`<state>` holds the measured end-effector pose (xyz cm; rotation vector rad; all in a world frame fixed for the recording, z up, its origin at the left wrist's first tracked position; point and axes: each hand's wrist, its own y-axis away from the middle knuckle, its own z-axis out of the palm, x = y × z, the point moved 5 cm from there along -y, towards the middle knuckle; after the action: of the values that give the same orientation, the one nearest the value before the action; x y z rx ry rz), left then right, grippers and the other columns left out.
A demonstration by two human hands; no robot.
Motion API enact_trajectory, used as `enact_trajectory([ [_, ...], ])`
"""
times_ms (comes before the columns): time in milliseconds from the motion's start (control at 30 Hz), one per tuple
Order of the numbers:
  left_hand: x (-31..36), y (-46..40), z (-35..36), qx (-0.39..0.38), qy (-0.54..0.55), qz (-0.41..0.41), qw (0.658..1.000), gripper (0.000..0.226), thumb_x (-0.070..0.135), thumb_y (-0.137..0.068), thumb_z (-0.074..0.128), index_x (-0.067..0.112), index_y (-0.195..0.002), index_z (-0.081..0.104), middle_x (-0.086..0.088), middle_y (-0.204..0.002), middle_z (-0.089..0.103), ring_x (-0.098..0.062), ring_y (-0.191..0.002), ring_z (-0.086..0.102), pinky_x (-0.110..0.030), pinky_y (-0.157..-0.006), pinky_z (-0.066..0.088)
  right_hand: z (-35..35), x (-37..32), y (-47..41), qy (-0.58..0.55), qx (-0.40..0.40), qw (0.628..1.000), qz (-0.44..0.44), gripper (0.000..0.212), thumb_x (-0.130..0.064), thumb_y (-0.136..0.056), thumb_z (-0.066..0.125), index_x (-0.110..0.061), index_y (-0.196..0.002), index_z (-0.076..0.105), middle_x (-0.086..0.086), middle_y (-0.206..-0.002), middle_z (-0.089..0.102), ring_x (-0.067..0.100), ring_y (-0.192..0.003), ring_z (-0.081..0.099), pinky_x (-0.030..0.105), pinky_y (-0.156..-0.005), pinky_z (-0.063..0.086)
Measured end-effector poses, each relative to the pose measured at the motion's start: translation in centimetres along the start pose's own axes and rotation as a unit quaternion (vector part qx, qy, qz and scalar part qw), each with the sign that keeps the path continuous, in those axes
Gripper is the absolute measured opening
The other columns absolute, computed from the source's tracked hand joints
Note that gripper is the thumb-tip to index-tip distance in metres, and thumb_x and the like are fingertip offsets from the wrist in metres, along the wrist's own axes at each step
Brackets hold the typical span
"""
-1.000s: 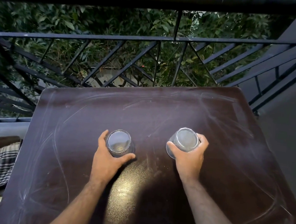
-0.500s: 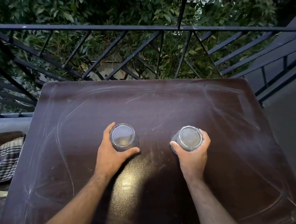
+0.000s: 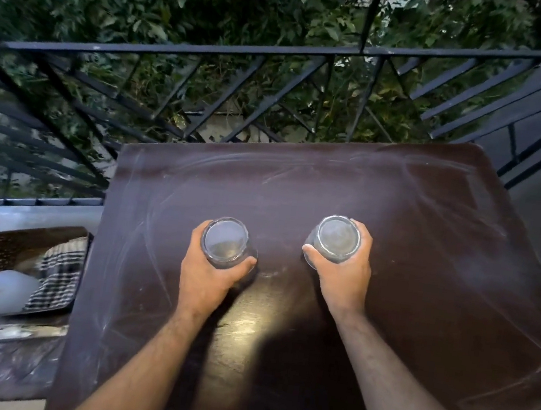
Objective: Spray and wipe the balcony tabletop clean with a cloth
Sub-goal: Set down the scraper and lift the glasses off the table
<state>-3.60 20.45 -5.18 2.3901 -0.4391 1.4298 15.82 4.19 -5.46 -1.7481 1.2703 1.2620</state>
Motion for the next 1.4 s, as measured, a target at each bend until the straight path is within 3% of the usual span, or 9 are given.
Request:
enact_trajectory([
  [167,-2.1,0.2,-6.6,0.037,0.013,-0.003,0.999,0.084,0.029,-0.059,0.094,0.038,-0.127,0.046,0.033,-0.11,0.057,0.023,-0.099,0.054,-0.006,-0.086,0.039,5.4,-3.0,4.0,-0.006,-0.039,0.999,-0.021,0.087,-0.027,-0.062,0.094,-0.036,-0.132,0.045,-0.016,-0.127,0.058,0.008,-0.116,0.057,0.033,-0.102,0.049],
  [333,-4.9,0.1,-14.1,0.057,0.011,-0.001,0.998,0.086,0.034,-0.057,0.094,0.029,-0.131,0.05,0.026,-0.112,0.06,0.007,-0.1,0.06,-0.01,-0.09,0.042,11.8,-6.1,9.3,-0.019,-0.074,0.997,-0.033,0.087,-0.028,-0.063,0.094,-0.035,-0.134,0.044,-0.019,-0.125,0.056,0.002,-0.112,0.054,0.02,-0.095,0.045],
  [500,-7.4,0.0,-21.9,0.072,0.018,0.007,0.997,0.078,0.024,-0.059,0.096,0.033,-0.122,0.051,0.034,-0.104,0.061,0.02,-0.097,0.058,0.002,-0.084,0.041,18.4,-8.6,14.8,-0.041,-0.095,0.994,-0.029,0.086,-0.025,-0.064,0.094,-0.032,-0.135,0.044,-0.017,-0.127,0.055,0.002,-0.114,0.054,0.012,-0.093,0.042],
  [667,-9.9,0.4,-29.1,0.084,-0.005,0.028,0.996,0.074,0.02,-0.062,0.094,0.046,-0.115,0.05,0.036,-0.11,0.059,0.014,-0.104,0.057,0.0,-0.089,0.041,24.0,-10.5,19.6,-0.05,-0.119,0.991,-0.029,0.087,-0.027,-0.065,0.093,-0.032,-0.136,0.043,-0.014,-0.129,0.057,0.007,-0.117,0.056,0.027,-0.1,0.048],
  [900,-17.6,2.4,-37.3,0.147,0.011,-0.058,0.987,0.084,0.024,-0.058,0.097,0.026,-0.13,0.055,0.006,-0.122,0.065,-0.014,-0.115,0.062,-0.04,-0.105,0.05,30.8,-12.3,27.1,-0.098,-0.106,0.989,-0.018,0.087,-0.022,-0.065,0.093,-0.025,-0.136,0.044,-0.014,-0.125,0.057,0.0,-0.116,0.057,0.017,-0.099,0.046],
  [967,-19.8,3.2,-39.1,0.153,0.011,-0.082,0.985,0.081,0.023,-0.056,0.098,0.031,-0.125,0.056,0.012,-0.115,0.067,-0.013,-0.11,0.064,-0.042,-0.101,0.053,32.6,-12.3,29.3,-0.097,-0.106,0.99,-0.016,0.088,-0.022,-0.064,0.093,-0.026,-0.137,0.044,-0.014,-0.125,0.057,0.001,-0.115,0.057,0.016,-0.098,0.046],
  [1067,-23.4,4.1,-41.4,0.145,0.008,-0.111,0.983,0.078,0.027,-0.054,0.099,0.037,-0.119,0.057,0.019,-0.109,0.069,-0.001,-0.102,0.065,-0.039,-0.093,0.056,35.1,-11.4,32.4,-0.071,-0.112,0.991,-0.022,0.089,-0.025,-0.062,0.093,-0.026,-0.136,0.045,-0.008,-0.127,0.059,0.009,-0.116,0.059,0.031,-0.1,0.051],
  [1167,-26.2,4.5,-42.8,0.132,-0.014,-0.122,0.984,0.076,0.024,-0.054,0.098,0.034,-0.119,0.058,0.015,-0.108,0.069,-0.005,-0.1,0.065,-0.037,-0.091,0.056,37.2,-9.6,34.8,-0.034,-0.113,0.993,-0.012,0.091,-0.029,-0.06,0.093,-0.029,-0.136,0.044,-0.006,-0.131,0.059,0.013,-0.12,0.059,0.04,-0.102,0.05],
  [1400,-32.2,4.7,-43.9,0.111,-0.035,-0.147,0.982,0.083,0.029,-0.053,0.098,0.032,-0.124,0.055,0.01,-0.116,0.065,-0.013,-0.106,0.062,-0.031,-0.095,0.052,39.5,-4.2,38.1,0.032,-0.1,0.994,0.026,0.09,-0.018,-0.053,0.097,-0.021,-0.13,0.049,-0.007,-0.123,0.056,0.009,-0.115,0.054,0.008,-0.1,0.037],
])
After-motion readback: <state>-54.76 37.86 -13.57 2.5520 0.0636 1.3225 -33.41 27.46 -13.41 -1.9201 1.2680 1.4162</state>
